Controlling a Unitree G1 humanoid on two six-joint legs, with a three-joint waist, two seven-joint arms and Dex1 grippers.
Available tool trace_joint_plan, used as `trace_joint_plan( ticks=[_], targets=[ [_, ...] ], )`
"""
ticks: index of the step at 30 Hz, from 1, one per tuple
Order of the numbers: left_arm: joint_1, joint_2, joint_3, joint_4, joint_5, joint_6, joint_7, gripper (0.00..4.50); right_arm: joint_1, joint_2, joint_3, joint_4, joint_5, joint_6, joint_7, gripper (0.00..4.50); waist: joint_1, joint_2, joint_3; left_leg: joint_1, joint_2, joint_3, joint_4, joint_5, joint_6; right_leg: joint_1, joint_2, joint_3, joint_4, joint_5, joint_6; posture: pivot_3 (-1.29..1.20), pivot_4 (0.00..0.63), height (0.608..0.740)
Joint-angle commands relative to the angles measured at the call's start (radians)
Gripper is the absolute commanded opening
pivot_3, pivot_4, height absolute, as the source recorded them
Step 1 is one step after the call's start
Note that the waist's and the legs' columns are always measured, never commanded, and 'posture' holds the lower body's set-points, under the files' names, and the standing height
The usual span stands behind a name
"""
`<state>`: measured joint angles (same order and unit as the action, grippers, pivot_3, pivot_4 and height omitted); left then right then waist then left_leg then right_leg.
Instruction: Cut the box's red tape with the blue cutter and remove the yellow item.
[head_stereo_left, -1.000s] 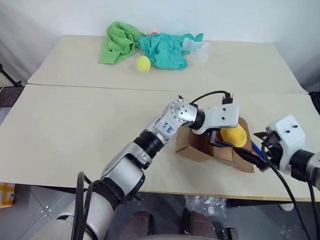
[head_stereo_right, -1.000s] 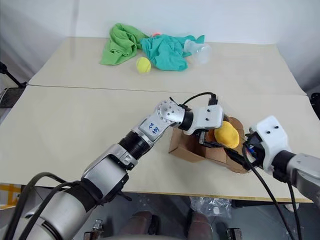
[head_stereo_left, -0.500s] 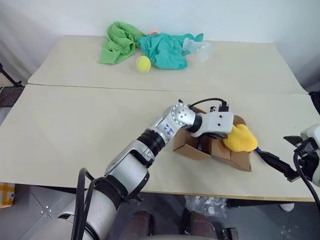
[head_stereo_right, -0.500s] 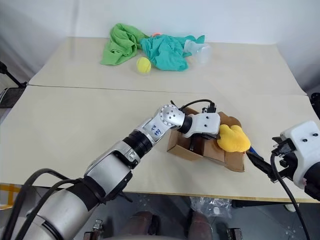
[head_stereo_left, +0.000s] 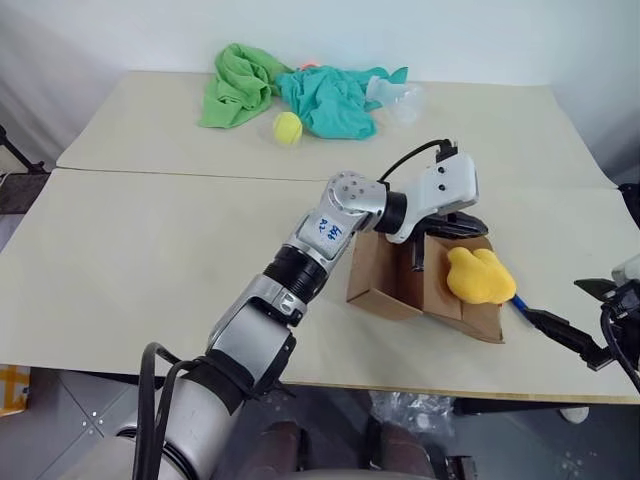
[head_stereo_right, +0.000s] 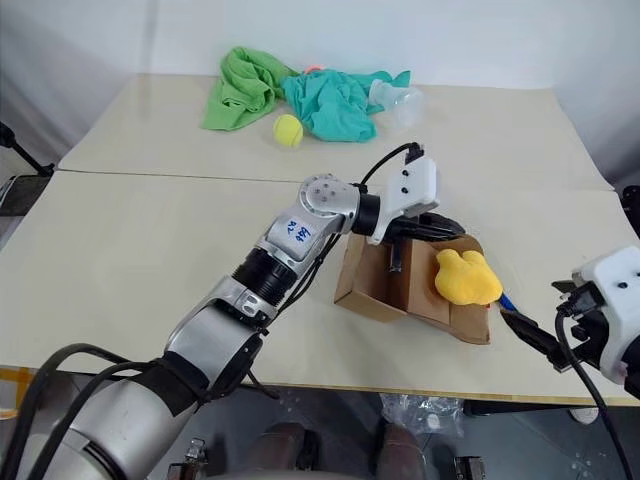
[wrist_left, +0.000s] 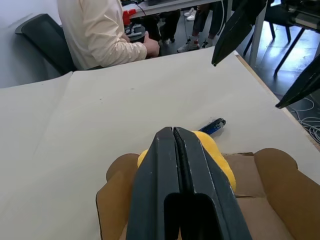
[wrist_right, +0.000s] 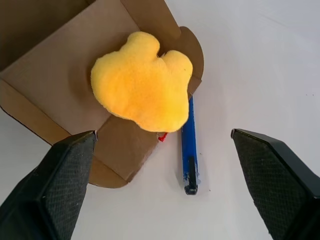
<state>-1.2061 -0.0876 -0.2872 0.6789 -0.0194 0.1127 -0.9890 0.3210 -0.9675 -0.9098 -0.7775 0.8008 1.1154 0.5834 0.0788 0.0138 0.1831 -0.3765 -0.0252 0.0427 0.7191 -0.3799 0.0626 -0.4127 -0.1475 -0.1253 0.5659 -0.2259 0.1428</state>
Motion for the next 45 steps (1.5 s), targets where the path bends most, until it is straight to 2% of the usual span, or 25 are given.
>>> trace_joint_plan(
  ticks=[1,3,6,12,18,19,32,36,45],
  targets=[
    [-0.022,-0.075,-0.038,0.008,0.016,-0.033,0.019,0.03,-0.003,-0.009,-0.037,0.003,-0.017,-0.019,0.02,4.5,0.002,0.0,0.0,0.0,0.0,0.0,0.0,0.0,0.0,0.0,0.0,0.0,0.0,0.0,0.0,0.0,0.15,0.74],
    [-0.043,-0.098,-0.056,0.058,0.044,-0.06,0.058,0.03,0.007,0.0,-0.046,-0.003,-0.024,-0.017,0.024,4.5,0.001,0.0,0.0,0.0,0.0,0.0,0.0,0.0,0.0,0.0,0.0,0.0,0.0,0.0,0.0,0.0,0.15,0.74],
    [-0.069,-0.12,-0.053,0.107,0.045,-0.078,0.088,0.61,0.028,0.027,-0.073,-0.031,-0.022,-0.006,0.021,4.5,0.0,0.0,0.0,0.0,0.0,0.0,0.0,0.0,0.0,0.0,0.0,0.001,0.0,0.0,0.0,0.0,0.15,0.74],
    [-0.096,-0.143,-0.106,0.2,0.12,-0.125,0.143,2.45,0.103,0.106,-0.133,-0.101,-0.009,0.001,0.012,4.5,0.002,0.0,0.0,0.0,0.0,0.0,0.0,0.0,0.001,0.0,0.0,0.001,-0.001,0.0,0.0,0.0,0.15,0.74],
    [-0.118,-0.185,-0.134,0.253,0.152,-0.171,0.145,4.39,0.122,0.13,-0.155,-0.123,0.001,-0.002,0.0,4.5,0.001,0.0,0.0,0.0,0.0,0.001,0.0,0.0,0.001,0.0,0.0,0.002,-0.001,0.0,0.001,0.0,0.15,0.74],
    [-0.12,-0.19,-0.137,0.26,0.155,-0.176,0.145,4.47,0.123,0.131,-0.158,-0.126,0.004,-0.001,-0.002,4.5,0.001,0.0,0.0,0.0,0.0,0.0,0.0,0.0,0.001,0.0,0.0,0.002,-0.001,0.0,0.001,0.0,0.15,0.74],
    [-0.157,-0.289,-0.196,0.426,0.223,-0.235,0.183,4.47,0.161,0.173,-0.196,-0.167,0.031,0.005,-0.037,4.5,0.001,0.0,0.0,0.0,0.0,0.001,0.0,-0.001,0.002,-0.001,0.0,0.002,-0.001,0.0,0.001,0.0,0.15,0.74],
    [-0.149,-0.301,-0.201,0.441,0.223,-0.25,0.177,3.65,0.174,0.178,-0.206,-0.174,0.041,0.002,-0.046,4.5,0.001,0.0,0.0,0.0,0.0,0.001,0.0,-0.001,0.003,-0.001,0.0,0.002,-0.001,0.0,0.001,0.0,0.15,0.74],
    [-0.15,-0.308,-0.187,0.446,0.202,-0.272,0.168,0.83,0.188,0.173,-0.216,-0.17,0.048,-0.003,-0.05,4.5,0.001,0.0,0.0,0.0,0.0,0.001,0.0,-0.002,0.003,-0.001,-0.001,0.002,-0.001,0.0,0.001,0.0,0.15,0.74]
  ],
)
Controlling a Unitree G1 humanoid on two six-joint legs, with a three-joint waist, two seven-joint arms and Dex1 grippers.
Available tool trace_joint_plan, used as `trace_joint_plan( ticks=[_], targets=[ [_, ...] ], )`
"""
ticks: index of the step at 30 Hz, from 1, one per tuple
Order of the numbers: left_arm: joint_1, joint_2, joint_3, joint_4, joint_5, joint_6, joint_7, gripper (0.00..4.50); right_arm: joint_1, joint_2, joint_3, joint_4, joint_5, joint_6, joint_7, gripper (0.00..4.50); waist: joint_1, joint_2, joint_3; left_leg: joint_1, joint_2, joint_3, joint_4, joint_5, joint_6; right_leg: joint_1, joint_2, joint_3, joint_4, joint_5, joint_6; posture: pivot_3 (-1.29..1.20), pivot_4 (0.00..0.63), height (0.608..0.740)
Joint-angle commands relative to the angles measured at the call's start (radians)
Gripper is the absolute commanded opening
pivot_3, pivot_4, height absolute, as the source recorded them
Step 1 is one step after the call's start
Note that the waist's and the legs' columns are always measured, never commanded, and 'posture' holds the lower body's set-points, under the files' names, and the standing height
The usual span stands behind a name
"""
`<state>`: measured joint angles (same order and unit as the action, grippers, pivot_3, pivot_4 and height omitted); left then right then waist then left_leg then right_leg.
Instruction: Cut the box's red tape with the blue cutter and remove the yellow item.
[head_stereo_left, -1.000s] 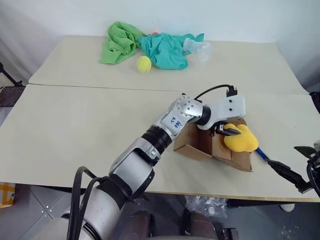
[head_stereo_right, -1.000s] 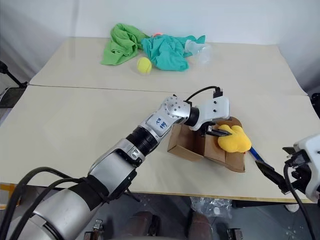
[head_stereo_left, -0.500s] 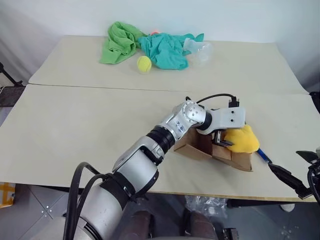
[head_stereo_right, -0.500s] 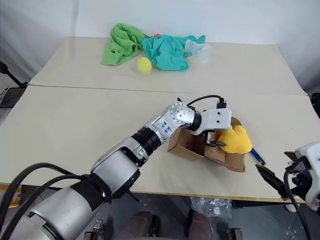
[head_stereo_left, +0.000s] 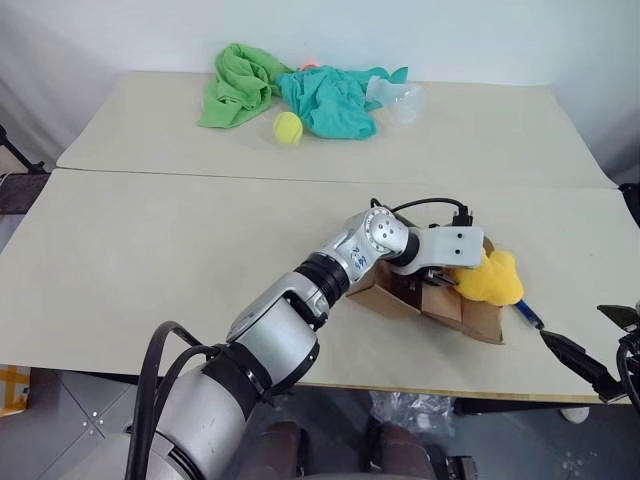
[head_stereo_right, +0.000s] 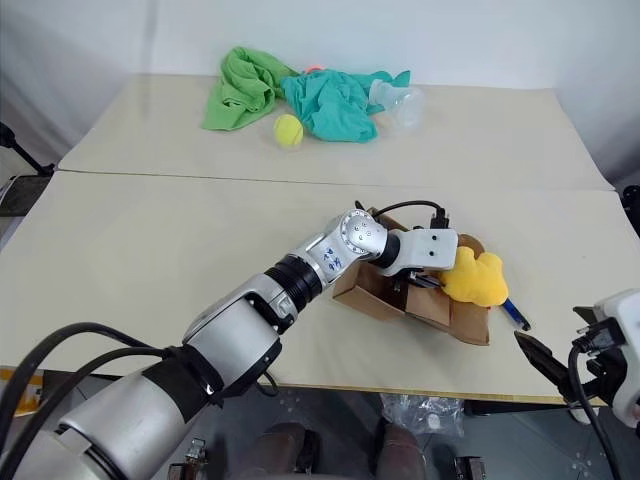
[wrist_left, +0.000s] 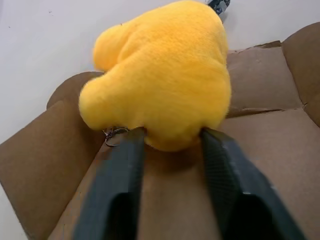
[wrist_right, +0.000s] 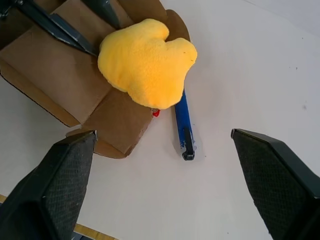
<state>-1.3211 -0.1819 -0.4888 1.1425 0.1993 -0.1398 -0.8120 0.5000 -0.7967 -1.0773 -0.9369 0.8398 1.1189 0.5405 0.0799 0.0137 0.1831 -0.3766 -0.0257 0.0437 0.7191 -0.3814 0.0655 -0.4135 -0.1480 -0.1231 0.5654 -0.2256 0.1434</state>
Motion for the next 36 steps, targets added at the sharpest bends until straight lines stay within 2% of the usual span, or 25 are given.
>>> trace_joint_plan(
  ticks=[1,3,13,19,30,33,36],
  targets=[
    [-0.037,-0.213,0.019,-0.018,-0.021,-0.019,-0.011,0.52,0.009,0.0,-0.048,-0.008,0.01,-0.007,-0.007,4.5,0.0,0.0,0.0,0.0,0.0,0.0,0.0,0.0,0.0,0.0,0.0,0.0,0.0,0.0,0.0,0.0,0.15,0.74],
    [-0.04,-0.21,0.027,-0.02,-0.028,-0.021,-0.013,0.01,0.008,-0.005,-0.049,-0.004,0.01,-0.007,-0.007,4.5,0.0,0.0,0.0,0.0,0.0,0.0,0.0,0.0,0.0,0.0,0.0,0.0,0.0,0.0,0.0,0.0,0.15,0.74],
    [-0.072,-0.185,0.093,-0.049,-0.077,-0.001,-0.042,0.01,0.005,-0.021,-0.053,0.007,0.009,-0.007,0.0,4.5,0.0,0.0,0.0,0.0,0.0,0.0,0.0,0.0,0.0,0.0,0.0,0.0,0.0,0.0,0.0,0.0,0.15,0.74],
    [-0.075,-0.16,0.121,-0.157,-0.125,0.038,-0.092,0.01,0.009,-0.017,-0.057,0.002,0.012,-0.007,-0.002,4.5,0.0,0.0,0.0,0.0,0.0,0.0,0.0,0.0,0.0,0.0,0.0,0.0,0.0,0.0,0.0,0.0,0.15,0.74],
    [-0.118,-0.011,0.255,-0.329,-0.228,0.17,-0.066,0.01,0.01,-0.038,-0.062,0.025,0.006,-0.013,0.019,4.5,-0.001,0.0,0.0,0.0,0.0,0.001,0.0,0.0,0.0,0.0,0.0,0.001,0.0,0.0,0.0,0.0,0.15,0.74],
    [-0.098,-0.003,0.227,-0.329,-0.196,0.172,-0.063,0.01,0.001,-0.055,-0.053,0.043,-0.002,-0.018,0.027,4.5,0.0,0.0,0.0,0.0,0.0,0.001,0.0,0.0,0.001,0.0,0.0,0.001,0.0,0.0,0.0,0.0,0.15,0.74],
    [-0.092,-0.05,0.184,-0.278,-0.149,0.152,-0.025,0.01,-0.016,-0.077,-0.037,0.063,-0.008,-0.022,0.032,4.5,0.001,0.0,0.0,0.0,-0.002,0.001,0.0,0.0,0.001,0.0,0.0,0.001,0.0,0.001,0.001,0.0,0.15,0.74]
  ],
)
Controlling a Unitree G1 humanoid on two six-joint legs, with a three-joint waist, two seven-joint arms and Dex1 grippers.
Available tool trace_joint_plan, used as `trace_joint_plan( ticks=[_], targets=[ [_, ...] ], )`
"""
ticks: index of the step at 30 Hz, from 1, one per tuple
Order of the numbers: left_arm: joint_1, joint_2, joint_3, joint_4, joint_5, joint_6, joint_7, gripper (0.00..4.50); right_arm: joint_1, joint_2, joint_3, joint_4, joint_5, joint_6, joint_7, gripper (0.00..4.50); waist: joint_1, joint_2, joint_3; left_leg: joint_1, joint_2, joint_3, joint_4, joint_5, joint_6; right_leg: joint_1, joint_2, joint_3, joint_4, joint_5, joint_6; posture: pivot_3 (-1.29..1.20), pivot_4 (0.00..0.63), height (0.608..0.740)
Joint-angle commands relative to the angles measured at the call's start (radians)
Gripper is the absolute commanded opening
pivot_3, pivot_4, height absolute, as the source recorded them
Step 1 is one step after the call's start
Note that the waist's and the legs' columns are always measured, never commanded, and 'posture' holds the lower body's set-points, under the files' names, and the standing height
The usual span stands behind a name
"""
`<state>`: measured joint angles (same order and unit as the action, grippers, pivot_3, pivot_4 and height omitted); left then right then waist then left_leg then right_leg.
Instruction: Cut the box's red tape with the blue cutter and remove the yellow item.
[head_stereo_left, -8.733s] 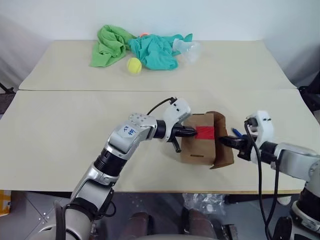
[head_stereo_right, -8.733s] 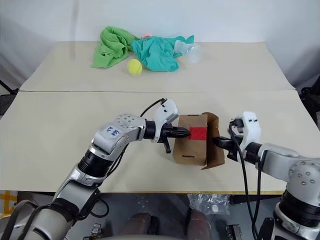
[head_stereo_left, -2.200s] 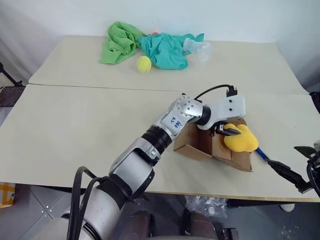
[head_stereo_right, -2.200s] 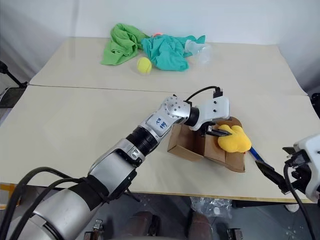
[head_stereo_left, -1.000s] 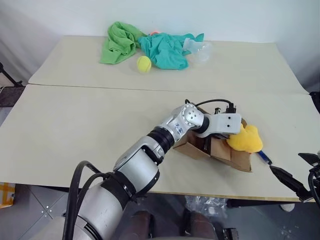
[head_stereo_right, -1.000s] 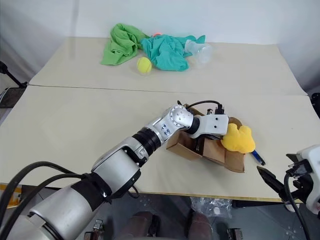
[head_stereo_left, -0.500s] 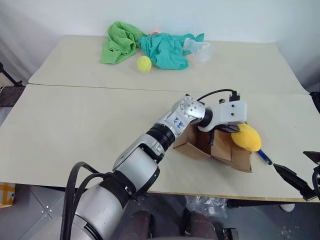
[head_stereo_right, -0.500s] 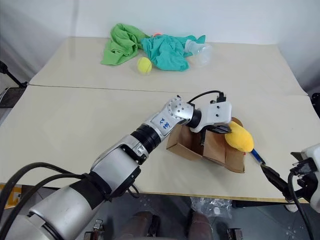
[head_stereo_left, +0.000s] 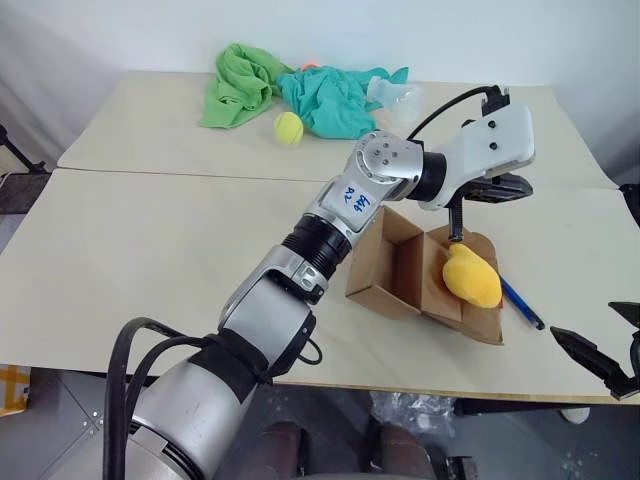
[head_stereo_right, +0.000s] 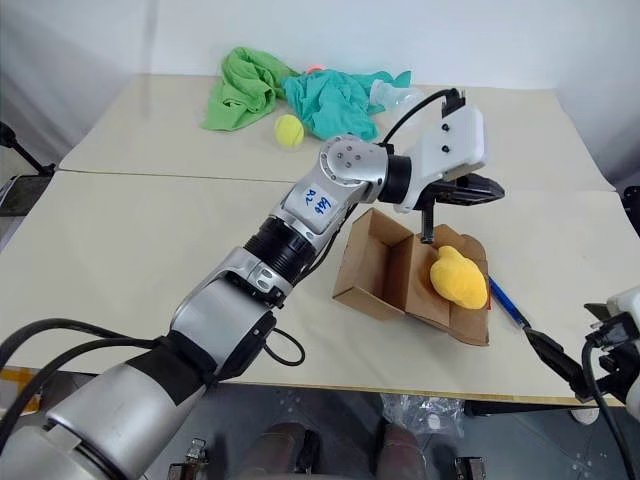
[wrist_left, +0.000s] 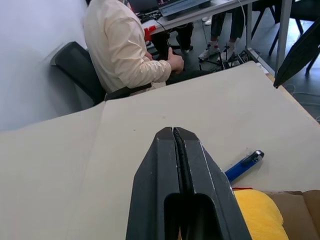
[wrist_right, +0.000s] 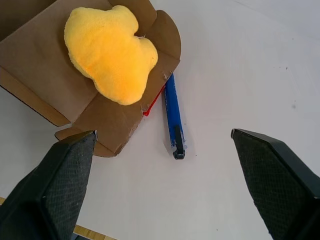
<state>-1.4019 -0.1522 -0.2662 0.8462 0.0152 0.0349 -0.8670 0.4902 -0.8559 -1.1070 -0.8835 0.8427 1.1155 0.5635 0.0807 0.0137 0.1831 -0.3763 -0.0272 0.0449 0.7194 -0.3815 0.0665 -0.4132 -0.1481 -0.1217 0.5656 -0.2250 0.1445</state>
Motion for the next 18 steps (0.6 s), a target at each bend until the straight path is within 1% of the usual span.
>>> trace_joint_plan(
  ticks=[1,2,5,9,10,12,13,14,15,16,17,18],
  targets=[
    [-0.012,-0.091,-0.054,0.03,0.049,-0.042,0.04,0.01,-0.006,-0.02,-0.006,0.009,-0.012,-0.02,0.011,4.5,0.0,0.0,0.0,0.0,0.0,0.0,0.0,0.0,0.0,0.0,0.0,0.0,0.0,0.0,0.0,0.0,0.15,0.74],
    [-0.013,-0.102,-0.062,0.039,0.054,-0.056,0.05,0.01,-0.008,-0.022,-0.006,0.007,-0.009,-0.019,0.011,4.5,0.0,0.0,0.0,0.0,0.0,0.0,0.0,0.0,0.0,0.0,0.0,0.0,0.0,0.0,0.0,0.0,0.15,0.74],
    [-0.014,-0.131,-0.069,0.066,0.052,-0.086,0.067,0.63,-0.004,-0.019,-0.018,0.001,-0.004,-0.015,0.013,4.5,-0.001,0.0,0.0,0.0,0.0,0.001,0.0,0.0,0.0,-0.001,0.0,0.001,0.0,0.0,0.0,0.0,0.15,0.74],
    [-0.006,-0.125,-0.138,0.07,0.091,-0.12,0.004,1.85,0.039,0.019,-0.058,-0.029,-0.001,-0.017,0.021,4.5,0.002,0.0,0.0,0.0,0.0,0.001,0.0,0.0,0.0,0.0,0.0,0.001,-0.001,0.0,0.0,0.0,0.15,0.74],
    [-0.008,-0.12,-0.157,0.074,0.105,-0.136,-0.006,2.07,0.047,0.027,-0.063,-0.035,-0.001,-0.02,0.02,4.5,0.002,0.0,0.0,0.0,0.0,0.001,0.0,0.0,0.001,0.0,0.0,0.001,-0.001,0.0,0.0,0.0,0.15,0.74],
    [-0.01,-0.115,-0.176,0.081,0.117,-0.153,-0.019,2.75,0.057,0.039,-0.064,-0.044,0.0,-0.025,0.016,4.5,0.0,0.0,0.0,0.0,0.0,0.001,0.0,-0.001,0.001,0.0,0.0,0.001,-0.001,0.0,0.0,0.0,0.15,0.74],
    [-0.011,-0.115,-0.182,0.085,0.119,-0.159,-0.033,2.98,0.06,0.044,-0.064,-0.048,0.002,-0.027,0.013,4.5,-0.001,0.0,0.0,0.0,0.0,0.001,0.0,-0.001,0.001,0.0,0.0,0.001,-0.001,0.0,0.0,0.0,0.15,0.74],
    [-0.012,-0.114,-0.204,0.097,0.136,-0.177,-0.051,3.37,0.063,0.052,-0.064,-0.051,0.004,-0.029,0.012,4.5,-0.002,0.0,0.0,0.0,0.0,0.002,0.0,-0.001,0.001,-0.001,0.0,0.002,-0.001,0.0,0.001,0.0,0.15,0.74],
    [-0.012,-0.113,-0.226,0.11,0.155,-0.199,-0.06,3.63,0.066,0.059,-0.066,-0.054,0.007,-0.032,0.012,4.5,-0.001,0.0,0.0,0.0,0.0,0.002,0.0,-0.001,0.002,-0.001,0.0,0.002,-0.001,0.0,0.001,0.0,0.15,0.74],
    [-0.014,-0.114,-0.242,0.125,0.173,-0.216,-0.059,3.9,0.068,0.067,-0.071,-0.053,0.015,-0.037,0.015,4.5,0.0,0.0,0.0,0.0,0.0,0.002,0.0,-0.001,0.002,-0.001,0.0,0.002,-0.001,0.0,0.001,0.0,0.15,0.74],
    [-0.017,-0.117,-0.251,0.138,0.185,-0.226,-0.055,4.27,0.065,0.079,-0.085,-0.05,0.031,-0.046,0.019,4.5,0.0,0.0,0.0,0.0,0.0,0.002,0.0,-0.001,0.002,-0.001,0.0,0.002,-0.001,0.0,0.001,0.0,0.15,0.74],
    [-0.019,-0.119,-0.253,0.148,0.189,-0.232,-0.051,4.48,0.063,0.086,-0.094,-0.048,0.045,-0.052,0.019,4.5,-0.001,0.0,0.0,0.0,0.0,0.002,0.0,-0.001,0.002,-0.001,0.0,0.002,-0.001,0.0,0.001,0.0,0.15,0.74]
  ],
)
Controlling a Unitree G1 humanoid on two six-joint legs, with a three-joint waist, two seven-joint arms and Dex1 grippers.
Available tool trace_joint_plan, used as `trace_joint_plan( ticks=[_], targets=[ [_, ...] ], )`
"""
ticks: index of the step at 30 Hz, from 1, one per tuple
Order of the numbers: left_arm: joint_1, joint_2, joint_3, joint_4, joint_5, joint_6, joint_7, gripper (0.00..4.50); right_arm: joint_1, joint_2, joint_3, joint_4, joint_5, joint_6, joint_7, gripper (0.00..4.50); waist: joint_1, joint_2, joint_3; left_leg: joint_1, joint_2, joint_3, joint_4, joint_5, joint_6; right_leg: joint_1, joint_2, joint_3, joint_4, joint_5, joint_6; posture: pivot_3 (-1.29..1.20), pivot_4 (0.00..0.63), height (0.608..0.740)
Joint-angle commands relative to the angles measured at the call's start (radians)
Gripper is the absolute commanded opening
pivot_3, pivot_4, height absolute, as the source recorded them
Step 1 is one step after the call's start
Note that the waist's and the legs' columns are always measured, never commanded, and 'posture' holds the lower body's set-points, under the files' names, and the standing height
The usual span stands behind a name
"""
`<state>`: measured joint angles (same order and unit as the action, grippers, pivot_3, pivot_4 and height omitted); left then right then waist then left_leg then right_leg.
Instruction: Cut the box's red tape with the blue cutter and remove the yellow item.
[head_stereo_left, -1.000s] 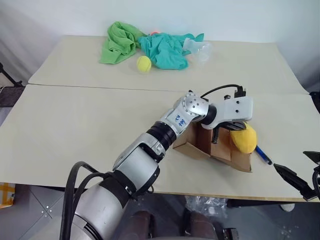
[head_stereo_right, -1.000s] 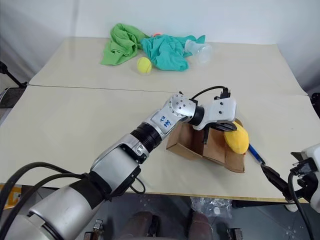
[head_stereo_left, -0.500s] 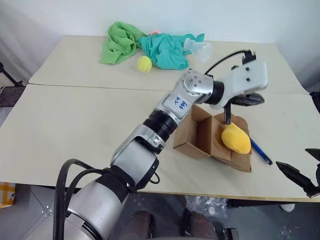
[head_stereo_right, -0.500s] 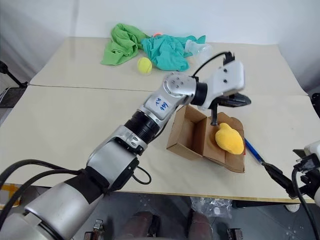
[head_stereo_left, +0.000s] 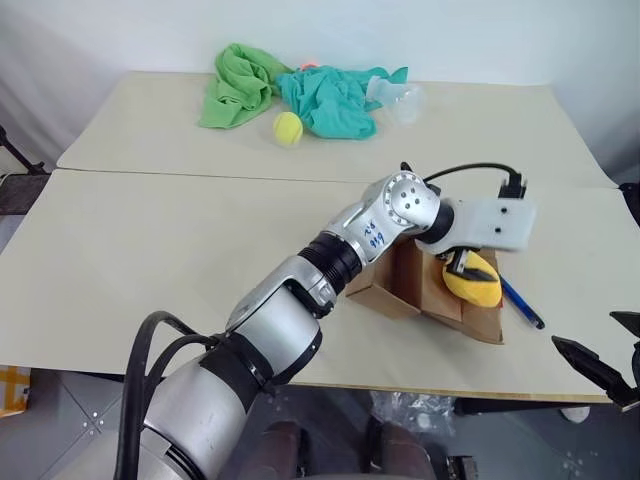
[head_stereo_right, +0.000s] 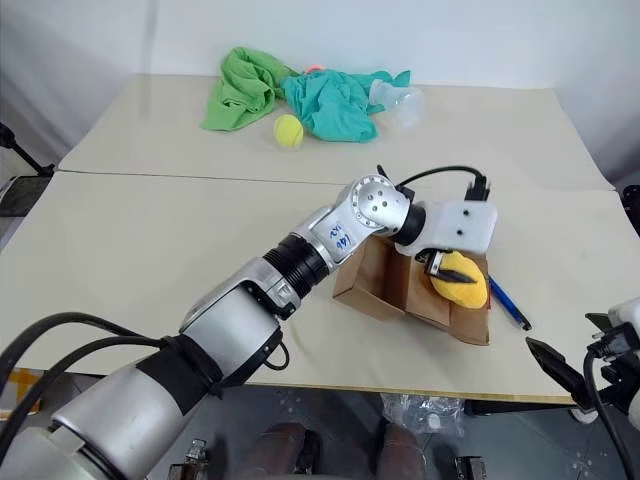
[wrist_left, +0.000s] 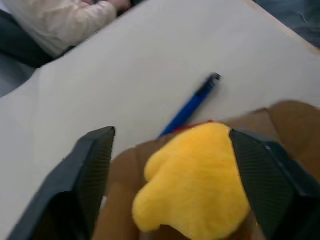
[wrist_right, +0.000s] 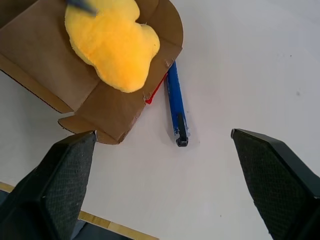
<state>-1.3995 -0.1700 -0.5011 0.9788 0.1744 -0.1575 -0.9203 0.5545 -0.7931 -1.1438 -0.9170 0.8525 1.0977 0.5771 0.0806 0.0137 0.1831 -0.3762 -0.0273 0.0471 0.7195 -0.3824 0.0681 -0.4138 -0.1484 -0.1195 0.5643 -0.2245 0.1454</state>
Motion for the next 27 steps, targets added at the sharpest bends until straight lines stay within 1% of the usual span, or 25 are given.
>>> trace_joint_plan(
  ticks=[1,3,6,9,16,19,20,27],
  targets=[
    [-0.027,-0.109,-0.023,0.034,0.041,-0.047,0.018,4.48,-0.015,0.046,-0.092,-0.002,0.09,-0.059,0.009,4.5,-0.001,0.0,0.0,0.0,0.0,0.0,0.0,0.0,0.0,0.0,0.0,0.0,0.0,0.0,0.0,0.0,0.15,0.74],
    [-0.033,-0.12,-0.036,0.061,0.06,-0.066,0.027,4.48,-0.017,0.081,-0.146,0.009,0.159,-0.105,0.02,4.5,0.0,0.0,0.0,0.0,0.0,0.0,0.0,0.0,0.0,0.0,0.0,0.0,0.0,0.0,0.0,0.0,0.15,0.74],
    [-0.036,-0.133,-0.041,0.088,0.076,-0.077,0.031,4.48,0.032,0.115,-0.171,-0.004,0.192,-0.154,0.03,4.5,0.001,0.0,0.0,0.0,0.0,0.0,0.0,0.0,0.0,0.0,0.0,0.0,0.0,0.0,0.0,0.0,0.15,0.74],
    [-0.029,-0.16,-0.066,0.13,0.112,-0.099,0.052,4.48,0.108,0.161,-0.157,-0.011,0.145,-0.201,0.022,4.5,0.002,0.0,0.0,0.0,0.0,0.001,-0.001,-0.001,0.002,0.0,0.0,0.0,0.0,0.0,0.0,0.0,0.15,0.74],
    [-0.048,-0.209,-0.06,0.192,0.127,-0.12,0.088,4.48,0.199,0.223,-0.124,-0.056,0.157,-0.293,-0.029,4.5,-0.003,0.0,0.0,0.0,0.0,0.006,0.0,-0.004,0.006,-0.001,-0.001,0.004,-0.004,0.002,0.004,0.0,0.15,0.74],
    [-0.053,-0.218,-0.073,0.215,0.143,-0.157,0.09,3.88,0.235,0.246,-0.114,-0.073,0.16,-0.322,-0.056,4.5,0.0,0.0,0.0,0.0,0.0,0.006,0.0,-0.005,0.006,-0.001,-0.001,0.004,-0.004,0.002,0.004,0.0,0.15,0.74],
    [-0.054,-0.219,-0.07,0.218,0.142,-0.166,0.091,3.6,0.247,0.25,-0.112,-0.077,0.161,-0.33,-0.063,4.5,0.0,0.0,0.0,0.0,0.0,0.006,0.0,-0.005,0.006,-0.001,-0.001,0.004,-0.005,0.002,0.004,0.0,0.15,0.74],
    [-0.061,-0.228,-0.033,0.219,0.117,-0.17,0.085,1.37,0.314,0.258,-0.097,-0.082,0.168,-0.384,-0.097,4.5,0.0,0.0,0.0,0.0,0.0,0.008,0.0,-0.007,0.008,-0.001,-0.001,0.005,-0.006,0.003,0.005,0.0,0.15,0.74]
  ],
)
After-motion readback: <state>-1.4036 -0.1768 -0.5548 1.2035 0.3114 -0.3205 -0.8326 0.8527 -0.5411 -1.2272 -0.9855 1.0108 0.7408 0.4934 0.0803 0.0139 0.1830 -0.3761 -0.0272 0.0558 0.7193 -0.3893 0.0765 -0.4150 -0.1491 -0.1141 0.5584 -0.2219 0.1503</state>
